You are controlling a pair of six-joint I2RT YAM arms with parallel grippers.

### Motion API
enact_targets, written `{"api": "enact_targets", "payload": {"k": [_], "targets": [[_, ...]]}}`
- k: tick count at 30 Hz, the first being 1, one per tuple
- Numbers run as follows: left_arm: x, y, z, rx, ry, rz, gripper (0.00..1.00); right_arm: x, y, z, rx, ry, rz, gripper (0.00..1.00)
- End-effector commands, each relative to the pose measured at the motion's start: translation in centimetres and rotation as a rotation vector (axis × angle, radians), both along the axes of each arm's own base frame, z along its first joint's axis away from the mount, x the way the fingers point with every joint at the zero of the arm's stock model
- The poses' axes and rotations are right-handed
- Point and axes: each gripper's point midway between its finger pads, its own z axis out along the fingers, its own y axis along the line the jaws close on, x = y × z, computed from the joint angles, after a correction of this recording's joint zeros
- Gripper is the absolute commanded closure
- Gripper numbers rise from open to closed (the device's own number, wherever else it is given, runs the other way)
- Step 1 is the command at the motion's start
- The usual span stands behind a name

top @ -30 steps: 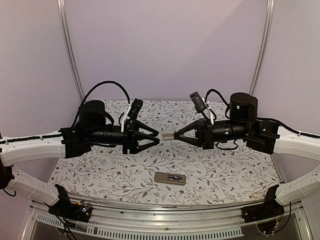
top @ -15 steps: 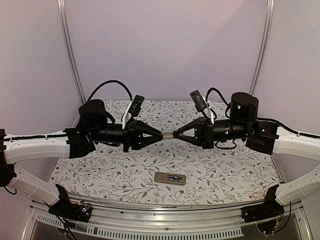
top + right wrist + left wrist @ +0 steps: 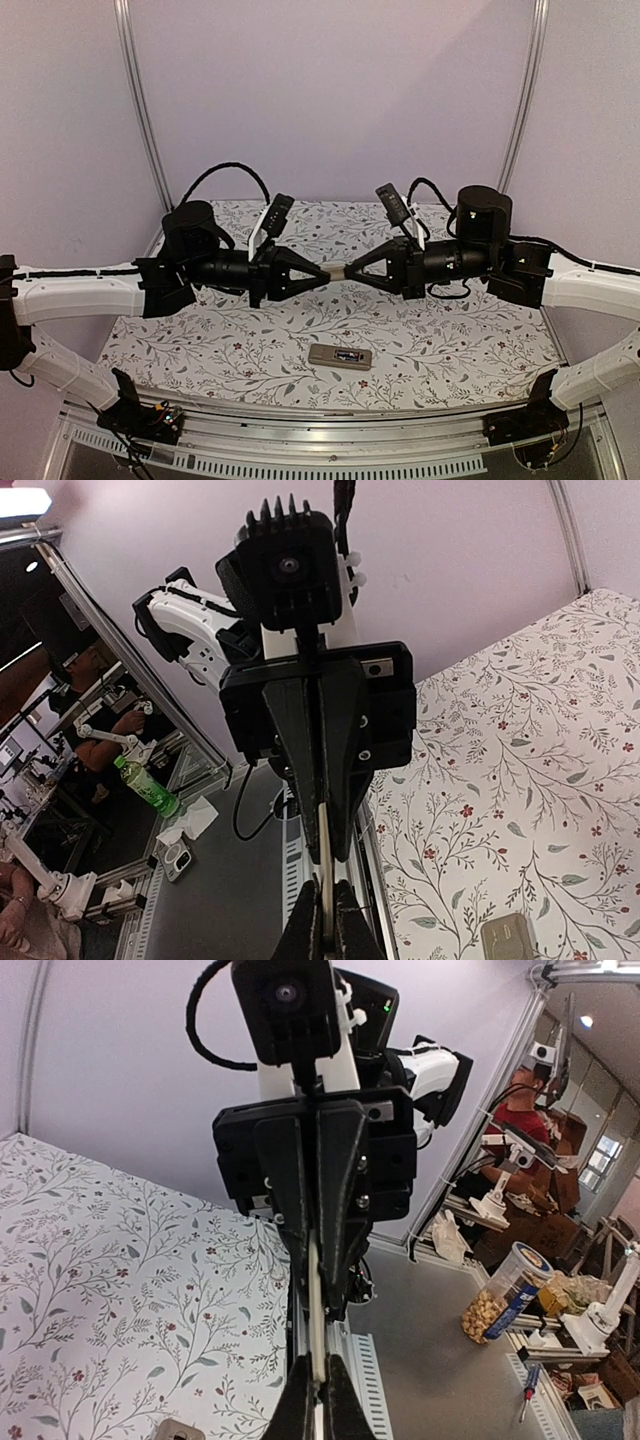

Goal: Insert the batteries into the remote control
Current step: Pass from the right arm to the left, then pass from the left arm to the right

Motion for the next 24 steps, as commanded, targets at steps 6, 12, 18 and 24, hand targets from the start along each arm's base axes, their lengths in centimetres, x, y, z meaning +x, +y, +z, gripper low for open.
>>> {"api": "enact_targets", "payload": {"k": [6,12,18,24], "targets": [[-0.5,0.1,1.2,-0.028,-0.047,0.021,1.00,0.6,0.0,-1.1,-0.028,0.022,-0.028,0.67],[1.7,0.0,-1.2,0.093,0.028,0.143,1.00,3.0,-1.8,-1.2,-0.127,-0.052,-0.208,0.01],[2.4,0.0,-3.2,0.188,0.100,0.166,1.00,2.9,-4.9,1.9,-0.088,-0.448,-0.334,0.01],[2.3,-0.2,-4.3,0.217,0.135,0.146,1.00,-0.7,-2.9,-1.3,-0.252,-1.067,-0.185,0.01]]}}
